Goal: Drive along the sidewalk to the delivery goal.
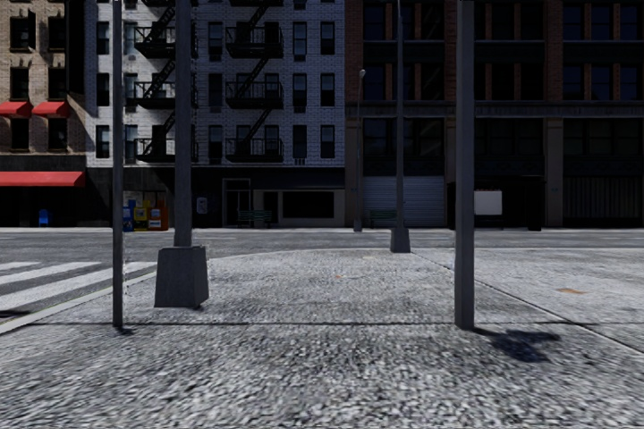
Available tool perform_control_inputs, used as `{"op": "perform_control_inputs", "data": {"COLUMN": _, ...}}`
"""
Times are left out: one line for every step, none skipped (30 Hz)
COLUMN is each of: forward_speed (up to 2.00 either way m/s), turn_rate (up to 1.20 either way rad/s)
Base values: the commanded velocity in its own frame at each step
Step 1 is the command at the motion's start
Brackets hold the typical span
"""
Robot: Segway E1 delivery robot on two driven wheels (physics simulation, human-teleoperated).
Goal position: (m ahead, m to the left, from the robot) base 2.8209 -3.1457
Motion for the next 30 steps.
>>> {"op": "perform_control_inputs", "data": {"forward_speed": 2.0, "turn_rate": 0.0}}
{"op": "perform_control_inputs", "data": {"forward_speed": 2.0, "turn_rate": 0.0}}
{"op": "perform_control_inputs", "data": {"forward_speed": 2.0, "turn_rate": 0.0}}
{"op": "perform_control_inputs", "data": {"forward_speed": 2.0, "turn_rate": 0.0}}
{"op": "perform_control_inputs", "data": {"forward_speed": 2.0, "turn_rate": 0.0}}
{"op": "perform_control_inputs", "data": {"forward_speed": 2.0, "turn_rate": 0.0}}
{"op": "perform_control_inputs", "data": {"forward_speed": 2.0, "turn_rate": 0.0}}
{"op": "perform_control_inputs", "data": {"forward_speed": 2.0, "turn_rate": 0.0}}
{"op": "perform_control_inputs", "data": {"forward_speed": 2.0, "turn_rate": 0.0}}
{"op": "perform_control_inputs", "data": {"forward_speed": 2.0, "turn_rate": 0.0}}
{"op": "perform_control_inputs", "data": {"forward_speed": 2.0, "turn_rate": 0.0}}
{"op": "perform_control_inputs", "data": {"forward_speed": 2.0, "turn_rate": 0.0}}
{"op": "perform_control_inputs", "data": {"forward_speed": 2.0, "turn_rate": 0.0}}
{"op": "perform_control_inputs", "data": {"forward_speed": 2.0, "turn_rate": 0.0}}
{"op": "perform_control_inputs", "data": {"forward_speed": 2.0, "turn_rate": 0.0}}
{"op": "perform_control_inputs", "data": {"forward_speed": 2.0, "turn_rate": 0.0}}
{"op": "perform_control_inputs", "data": {"forward_speed": 2.0, "turn_rate": 0.0}}
{"op": "perform_control_inputs", "data": {"forward_speed": 2.0, "turn_rate": 0.0}}
{"op": "perform_control_inputs", "data": {"forward_speed": 2.0, "turn_rate": 0.0}}
{"op": "perform_control_inputs", "data": {"forward_speed": 2.0, "turn_rate": 0.0}}
{"op": "perform_control_inputs", "data": {"forward_speed": 2.0, "turn_rate": -0.08}}
{"op": "perform_control_inputs", "data": {"forward_speed": 1.91, "turn_rate": -0.17}}
{"op": "perform_control_inputs", "data": {"forward_speed": 1.65, "turn_rate": -0.21}}
{"op": "perform_control_inputs", "data": {"forward_speed": 1.65, "turn_rate": -0.21}}
{"op": "perform_control_inputs", "data": {"forward_speed": 1.41, "turn_rate": -0.25}}
{"op": "perform_control_inputs", "data": {"forward_speed": 1.24, "turn_rate": -0.39}}
{"op": "perform_control_inputs", "data": {"forward_speed": 1.17, "turn_rate": -0.49}}
{"op": "perform_control_inputs", "data": {"forward_speed": 1.07, "turn_rate": -0.59}}
{"op": "perform_control_inputs", "data": {"forward_speed": 1.07, "turn_rate": -0.59}}
{"op": "perform_control_inputs", "data": {"forward_speed": 1.0, "turn_rate": -0.64}}
